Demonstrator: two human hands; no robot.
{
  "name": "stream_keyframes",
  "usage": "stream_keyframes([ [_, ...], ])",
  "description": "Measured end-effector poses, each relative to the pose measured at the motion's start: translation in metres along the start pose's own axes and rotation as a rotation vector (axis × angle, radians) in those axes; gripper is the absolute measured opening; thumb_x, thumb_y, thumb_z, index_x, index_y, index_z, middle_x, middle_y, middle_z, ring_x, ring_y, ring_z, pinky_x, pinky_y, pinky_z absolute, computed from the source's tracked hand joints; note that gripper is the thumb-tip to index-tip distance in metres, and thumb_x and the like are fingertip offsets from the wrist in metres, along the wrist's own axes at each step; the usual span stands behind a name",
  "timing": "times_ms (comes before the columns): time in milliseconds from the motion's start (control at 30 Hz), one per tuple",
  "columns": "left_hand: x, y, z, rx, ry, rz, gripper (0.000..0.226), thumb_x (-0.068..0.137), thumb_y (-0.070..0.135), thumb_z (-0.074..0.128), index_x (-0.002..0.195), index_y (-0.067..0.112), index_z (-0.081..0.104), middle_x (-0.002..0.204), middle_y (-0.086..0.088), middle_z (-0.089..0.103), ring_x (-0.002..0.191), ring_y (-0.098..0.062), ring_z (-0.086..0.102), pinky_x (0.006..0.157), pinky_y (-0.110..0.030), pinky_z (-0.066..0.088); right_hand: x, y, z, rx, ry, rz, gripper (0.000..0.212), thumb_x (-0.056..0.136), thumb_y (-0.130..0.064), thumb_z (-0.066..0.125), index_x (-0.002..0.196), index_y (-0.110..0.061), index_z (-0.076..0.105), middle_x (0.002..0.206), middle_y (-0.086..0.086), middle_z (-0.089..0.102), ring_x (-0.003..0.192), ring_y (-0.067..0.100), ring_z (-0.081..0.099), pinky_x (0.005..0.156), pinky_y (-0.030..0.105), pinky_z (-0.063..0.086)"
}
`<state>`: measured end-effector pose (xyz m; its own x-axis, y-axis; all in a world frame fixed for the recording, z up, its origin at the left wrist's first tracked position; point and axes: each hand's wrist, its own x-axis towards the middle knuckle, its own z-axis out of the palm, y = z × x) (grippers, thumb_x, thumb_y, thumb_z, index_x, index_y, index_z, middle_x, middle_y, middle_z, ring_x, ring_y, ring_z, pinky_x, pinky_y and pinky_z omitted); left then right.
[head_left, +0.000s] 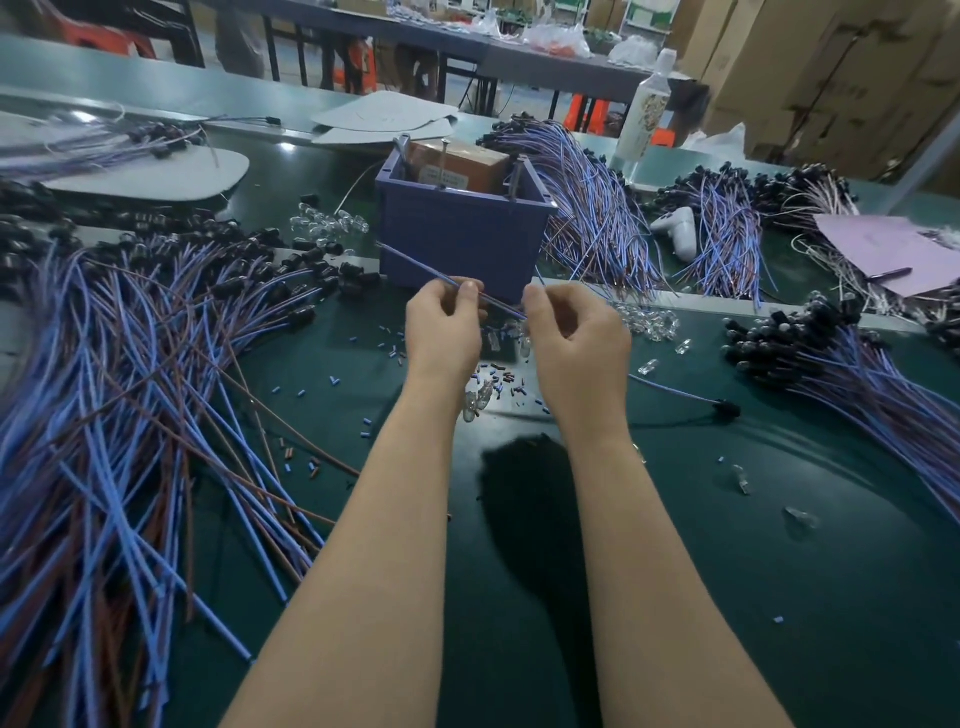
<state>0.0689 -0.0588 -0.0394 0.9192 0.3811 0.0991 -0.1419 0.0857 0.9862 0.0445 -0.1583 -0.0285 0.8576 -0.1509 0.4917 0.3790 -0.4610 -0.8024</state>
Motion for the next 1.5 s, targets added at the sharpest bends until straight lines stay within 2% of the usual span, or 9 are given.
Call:
stream_keyframes([
  [100, 0.001, 0.000, 0.000, -0.038, 0.038, 0.003, 0.015, 0.100, 0.012, 0.044, 0.095, 0.012, 0.059, 0.078, 0.006, 0.058, 0.065, 0.001, 0.054, 0.065, -0.013, 0.046, 0.000, 0.007, 0.002, -0.267, -0.045, -0.052, 0.023, 0.097, -0.020, 0.050, 0.106, -0.009, 0.068, 0.101, 0.005, 0.069, 0.098, 0.020, 0.059, 0.089, 0.032, 0.044],
  [267, -0.003, 0.001, 0.003, -0.172, -0.025, -0.036, 0.006, 0.096, 0.011, 0.053, 0.094, 0.011, 0.058, 0.079, 0.001, 0.060, 0.070, -0.005, 0.058, 0.070, -0.018, 0.052, -0.004, 0.016, 0.009, -0.205, -0.123, 0.054, 0.020, 0.096, -0.014, 0.052, 0.098, -0.006, 0.069, 0.088, 0.008, 0.070, 0.082, 0.022, 0.059, 0.071, 0.025, 0.036],
  [433, -0.007, -0.003, 0.004, -0.038, -0.206, -0.066, 0.011, 0.094, 0.006, 0.055, 0.097, 0.000, 0.063, 0.073, -0.005, 0.062, 0.063, -0.008, 0.062, 0.062, -0.019, 0.056, -0.006, 0.014, 0.014, -0.031, -0.088, 0.171, 0.013, 0.094, -0.012, 0.054, 0.094, -0.010, 0.066, 0.081, -0.002, 0.064, 0.080, 0.015, 0.060, 0.070, 0.017, 0.040],
  [567, -0.006, -0.004, 0.003, 0.022, -0.152, -0.049, 0.010, 0.095, 0.009, 0.053, 0.088, 0.007, 0.059, 0.077, -0.008, 0.064, 0.065, -0.017, 0.061, 0.074, -0.031, 0.056, -0.004, 0.017, 0.018, 0.048, 0.017, 0.259, 0.010, 0.095, -0.015, 0.051, 0.088, -0.015, 0.058, 0.088, 0.009, 0.070, 0.087, 0.025, 0.065, 0.086, 0.036, 0.049],
  [667, -0.003, -0.006, 0.002, 0.091, -0.066, 0.038, 0.010, 0.098, 0.013, 0.048, 0.091, 0.011, 0.055, 0.075, 0.000, 0.066, 0.055, -0.002, 0.057, 0.062, -0.016, 0.050, -0.001, 0.017, 0.016, 0.167, 0.147, 0.311, 0.012, 0.098, -0.014, 0.044, 0.088, -0.019, 0.050, 0.085, 0.007, 0.071, 0.089, 0.026, 0.066, 0.088, 0.048, 0.050],
  [867, 0.001, -0.008, 0.001, 0.102, 0.053, 0.128, 0.012, 0.099, 0.016, 0.047, 0.095, 0.013, 0.057, 0.068, 0.009, 0.061, 0.052, 0.004, 0.051, 0.059, -0.014, 0.045, -0.006, 0.016, 0.017, 0.084, 0.111, 0.234, 0.021, 0.099, -0.014, 0.043, 0.119, -0.016, 0.050, 0.071, -0.008, 0.067, 0.065, 0.009, 0.058, 0.074, 0.030, 0.048],
  [1033, 0.004, -0.012, 0.000, 0.171, -0.027, 0.091, 0.019, 0.099, 0.014, 0.045, 0.106, 0.010, 0.062, 0.070, 0.009, 0.061, 0.064, -0.002, 0.054, 0.066, -0.016, 0.045, -0.010, 0.014, 0.021, -0.023, 0.001, 0.182, 0.025, 0.096, -0.010, 0.046, 0.119, -0.013, 0.055, 0.075, -0.002, 0.067, 0.078, 0.017, 0.064, 0.070, 0.018, 0.037],
  [1200, 0.003, -0.011, 0.002, 0.189, -0.071, 0.072, 0.022, 0.098, 0.012, 0.045, 0.110, 0.009, 0.063, 0.071, 0.008, 0.061, 0.074, -0.009, 0.058, 0.083, -0.028, 0.050, -0.010, 0.012, 0.020, -0.043, -0.011, 0.173, 0.022, 0.095, -0.010, 0.047, 0.114, -0.014, 0.058, 0.085, 0.007, 0.071, 0.082, 0.023, 0.065, 0.074, 0.025, 0.042],
  [1500, 0.000, -0.009, 0.002, 0.214, -0.107, 0.088, 0.023, 0.098, 0.013, 0.044, 0.111, 0.009, 0.063, 0.072, 0.005, 0.061, 0.068, -0.005, 0.055, 0.078, -0.027, 0.049, -0.011, 0.011, 0.021, -0.051, 0.008, 0.169, 0.021, 0.092, -0.009, 0.049, 0.107, -0.014, 0.062, 0.077, 0.008, 0.068, 0.076, 0.027, 0.062, 0.077, 0.038, 0.048],
])
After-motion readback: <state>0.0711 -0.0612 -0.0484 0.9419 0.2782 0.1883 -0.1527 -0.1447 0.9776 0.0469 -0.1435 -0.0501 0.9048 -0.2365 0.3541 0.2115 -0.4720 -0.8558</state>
